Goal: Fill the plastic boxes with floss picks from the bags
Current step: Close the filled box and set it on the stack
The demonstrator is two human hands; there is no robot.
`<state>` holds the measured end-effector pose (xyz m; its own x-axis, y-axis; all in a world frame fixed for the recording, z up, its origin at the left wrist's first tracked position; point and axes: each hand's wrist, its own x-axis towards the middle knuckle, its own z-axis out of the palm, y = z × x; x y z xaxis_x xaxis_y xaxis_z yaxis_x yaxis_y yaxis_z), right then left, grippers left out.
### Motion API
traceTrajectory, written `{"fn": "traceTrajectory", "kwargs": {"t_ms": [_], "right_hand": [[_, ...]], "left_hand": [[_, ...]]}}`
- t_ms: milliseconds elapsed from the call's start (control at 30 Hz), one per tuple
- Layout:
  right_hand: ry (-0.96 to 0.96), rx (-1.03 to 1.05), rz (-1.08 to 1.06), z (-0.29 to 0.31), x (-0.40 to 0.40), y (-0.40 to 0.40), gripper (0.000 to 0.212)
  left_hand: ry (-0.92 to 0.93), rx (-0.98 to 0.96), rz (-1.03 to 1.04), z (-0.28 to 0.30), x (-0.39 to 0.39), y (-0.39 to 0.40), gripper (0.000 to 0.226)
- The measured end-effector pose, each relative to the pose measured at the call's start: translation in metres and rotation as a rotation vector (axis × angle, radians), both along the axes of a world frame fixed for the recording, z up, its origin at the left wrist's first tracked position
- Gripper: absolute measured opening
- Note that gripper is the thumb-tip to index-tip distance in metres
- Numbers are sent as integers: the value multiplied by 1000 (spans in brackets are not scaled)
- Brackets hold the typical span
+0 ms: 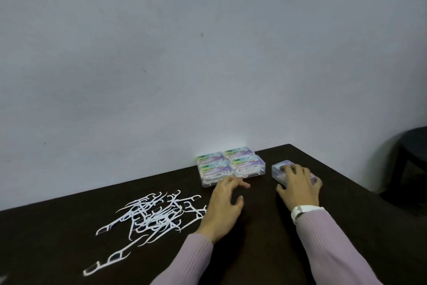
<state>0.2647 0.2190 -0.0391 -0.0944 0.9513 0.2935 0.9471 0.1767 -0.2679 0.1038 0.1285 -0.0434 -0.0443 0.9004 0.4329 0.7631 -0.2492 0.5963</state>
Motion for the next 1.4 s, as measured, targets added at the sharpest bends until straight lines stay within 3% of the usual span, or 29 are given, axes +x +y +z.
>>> {"fn": "traceTrajectory", "kwargs": {"t_ms": [200, 300, 433, 667, 767, 1033, 1300, 1400], "right_hand": [[-46, 82, 300, 1, -32, -21, 50], [10, 15, 274, -3, -40, -25, 65], [209, -117, 321, -4, -41, -30, 68], [704, 19, 484, 10, -47, -48, 62], [809, -11, 574, 16, -52, -60, 65], [779, 18, 700, 22, -61, -80, 81], [765, 13, 731, 25, -57, -78, 71], [741, 60, 723, 24, -58, -76, 73]], "left_hand": [[16, 45, 44, -5, -13, -15, 33], [20, 71, 75, -7, -20, -23, 32], [61, 113, 118, -7, -28, -37, 30], [363, 253, 201, -16, -39, -54, 44], [371, 363, 232, -11, -39, -53, 44], [243, 442, 188, -5, -35, -59, 43], [251, 443, 194, -10, -36, -56, 41], [88, 379, 208, -10, -31, -57, 41]]}}
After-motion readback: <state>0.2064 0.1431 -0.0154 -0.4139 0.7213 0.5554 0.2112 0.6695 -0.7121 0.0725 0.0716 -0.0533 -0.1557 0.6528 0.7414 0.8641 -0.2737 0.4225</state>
